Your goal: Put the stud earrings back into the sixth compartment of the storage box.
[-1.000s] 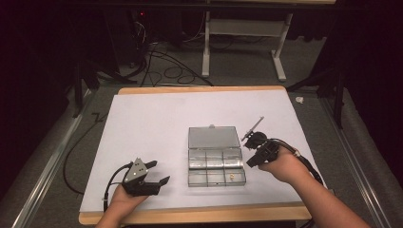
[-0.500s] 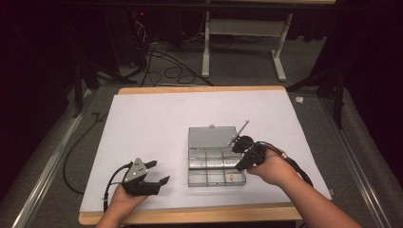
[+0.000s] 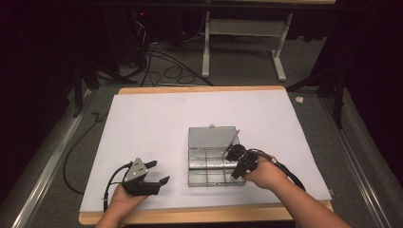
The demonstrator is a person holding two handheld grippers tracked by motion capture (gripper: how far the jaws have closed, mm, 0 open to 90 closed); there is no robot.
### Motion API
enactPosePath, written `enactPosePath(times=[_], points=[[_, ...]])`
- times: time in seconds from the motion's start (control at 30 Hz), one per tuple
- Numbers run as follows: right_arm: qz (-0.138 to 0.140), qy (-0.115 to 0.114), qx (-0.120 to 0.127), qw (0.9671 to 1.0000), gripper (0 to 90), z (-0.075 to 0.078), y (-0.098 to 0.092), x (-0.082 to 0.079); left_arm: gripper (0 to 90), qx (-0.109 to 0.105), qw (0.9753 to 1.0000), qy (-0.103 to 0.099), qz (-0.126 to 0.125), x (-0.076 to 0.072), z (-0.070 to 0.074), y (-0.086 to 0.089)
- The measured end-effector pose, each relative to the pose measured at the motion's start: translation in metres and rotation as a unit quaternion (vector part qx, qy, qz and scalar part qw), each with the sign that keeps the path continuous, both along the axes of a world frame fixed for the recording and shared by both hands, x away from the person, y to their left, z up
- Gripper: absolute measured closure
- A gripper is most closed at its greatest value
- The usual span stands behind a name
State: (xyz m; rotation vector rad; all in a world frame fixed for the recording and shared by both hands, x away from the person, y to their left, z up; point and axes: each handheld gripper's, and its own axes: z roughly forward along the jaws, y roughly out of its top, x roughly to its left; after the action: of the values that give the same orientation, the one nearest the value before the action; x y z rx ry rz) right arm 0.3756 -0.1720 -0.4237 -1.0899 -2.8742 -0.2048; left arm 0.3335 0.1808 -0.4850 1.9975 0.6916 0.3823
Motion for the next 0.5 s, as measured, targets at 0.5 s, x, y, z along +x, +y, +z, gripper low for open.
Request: enactPosePath(times=[0.5], points=[[-0.003,0.0,0.009,1.0,86.6,-0.0078,-0.0012,0.0031,23.9,0.0,1.0,0.0,0.0,0.0,0.0,0.0]])
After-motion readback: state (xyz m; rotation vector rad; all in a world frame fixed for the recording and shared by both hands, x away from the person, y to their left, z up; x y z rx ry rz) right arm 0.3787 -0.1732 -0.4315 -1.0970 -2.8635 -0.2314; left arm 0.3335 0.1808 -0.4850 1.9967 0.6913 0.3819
